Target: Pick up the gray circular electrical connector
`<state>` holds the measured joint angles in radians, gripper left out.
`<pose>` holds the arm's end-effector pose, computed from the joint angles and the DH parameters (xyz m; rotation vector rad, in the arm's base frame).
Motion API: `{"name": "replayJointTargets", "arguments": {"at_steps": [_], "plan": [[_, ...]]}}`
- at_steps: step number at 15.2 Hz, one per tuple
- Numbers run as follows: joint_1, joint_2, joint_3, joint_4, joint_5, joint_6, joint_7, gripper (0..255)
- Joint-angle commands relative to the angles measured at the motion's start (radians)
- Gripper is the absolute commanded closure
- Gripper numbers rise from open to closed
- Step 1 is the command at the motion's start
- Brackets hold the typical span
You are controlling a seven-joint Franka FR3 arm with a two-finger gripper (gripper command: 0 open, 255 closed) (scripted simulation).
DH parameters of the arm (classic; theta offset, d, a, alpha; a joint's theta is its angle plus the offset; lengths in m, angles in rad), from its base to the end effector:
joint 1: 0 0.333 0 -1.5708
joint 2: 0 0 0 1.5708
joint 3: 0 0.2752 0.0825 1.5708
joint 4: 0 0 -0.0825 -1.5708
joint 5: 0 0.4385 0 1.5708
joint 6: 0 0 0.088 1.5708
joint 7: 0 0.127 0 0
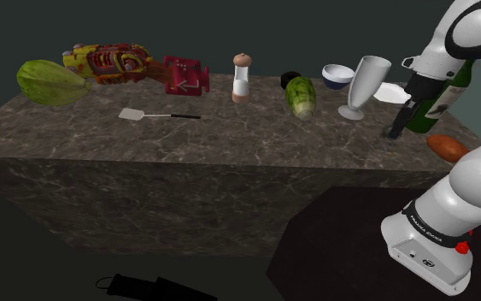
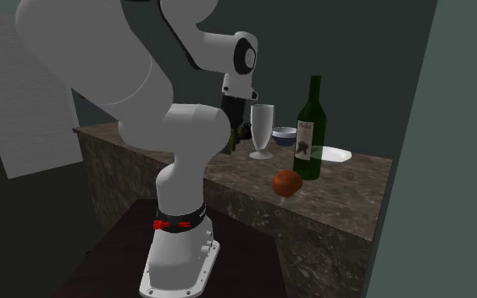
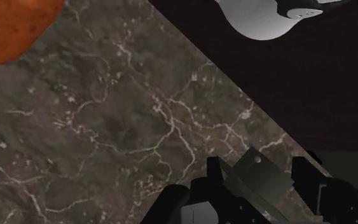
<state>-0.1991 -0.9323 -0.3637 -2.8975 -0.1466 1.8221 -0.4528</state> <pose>0.3000 -0.1471 0.3190 -2.9280 -0.1533 0.1283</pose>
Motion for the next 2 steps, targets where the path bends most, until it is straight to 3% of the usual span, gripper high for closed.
{"name": "replayJointTargets", "arguments": {"at_steps": [1, 2], "plan": [[0.001, -0.008, 0.005, 0.013, 0.004, -0.021, 0.002, 255], [0.001, -0.008, 0.005, 0.013, 0.004, -0.021, 0.002, 255]]}}
